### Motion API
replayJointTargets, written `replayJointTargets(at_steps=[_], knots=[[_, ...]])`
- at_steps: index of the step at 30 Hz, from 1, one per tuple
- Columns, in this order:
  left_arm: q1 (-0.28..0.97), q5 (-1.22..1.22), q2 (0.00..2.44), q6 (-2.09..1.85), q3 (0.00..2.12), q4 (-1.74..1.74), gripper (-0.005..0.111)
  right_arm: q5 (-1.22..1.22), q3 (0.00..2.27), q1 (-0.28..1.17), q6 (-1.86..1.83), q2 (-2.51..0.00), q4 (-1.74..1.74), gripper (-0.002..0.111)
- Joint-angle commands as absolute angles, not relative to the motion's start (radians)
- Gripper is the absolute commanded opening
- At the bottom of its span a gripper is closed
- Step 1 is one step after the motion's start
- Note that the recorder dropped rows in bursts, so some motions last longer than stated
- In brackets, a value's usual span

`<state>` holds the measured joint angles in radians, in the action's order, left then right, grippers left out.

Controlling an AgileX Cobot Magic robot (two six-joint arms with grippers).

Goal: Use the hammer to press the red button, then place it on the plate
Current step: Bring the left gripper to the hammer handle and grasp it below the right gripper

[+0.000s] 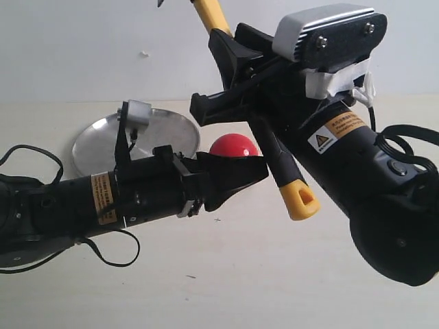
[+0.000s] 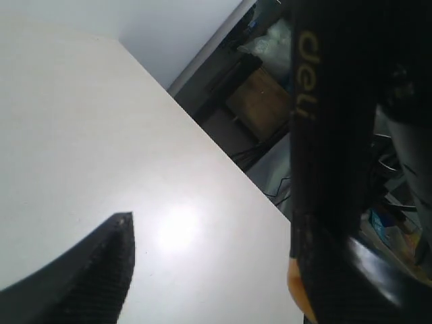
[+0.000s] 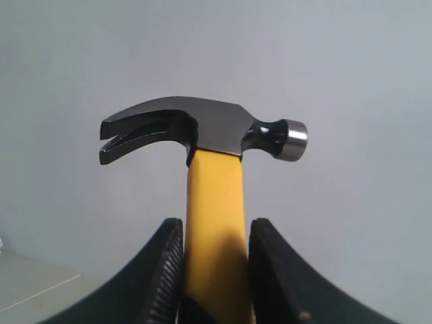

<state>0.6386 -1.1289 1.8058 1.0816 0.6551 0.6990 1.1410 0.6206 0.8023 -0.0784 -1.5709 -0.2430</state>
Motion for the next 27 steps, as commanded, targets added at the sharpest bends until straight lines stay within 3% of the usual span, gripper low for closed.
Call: replayJointTargets(at_steps=[1,11,27], knots=[[0.647,-1.187,1.806,1.131,0.663,0.693,0.067,1.214,0.636,0.802,-0.14,-1.561,-0.281,0.0],[0.654,-1.217,1.806,1.155,0.663,0.634,0.067,1.202,0.636,0.802,-0.146,-1.561,-0.304,0.0],[0.827,-1.105,1.813,1.039,0.712,0.345,0.066,1.199,0.636,0.802,-0.085,-1.572,-0.276,0.0]])
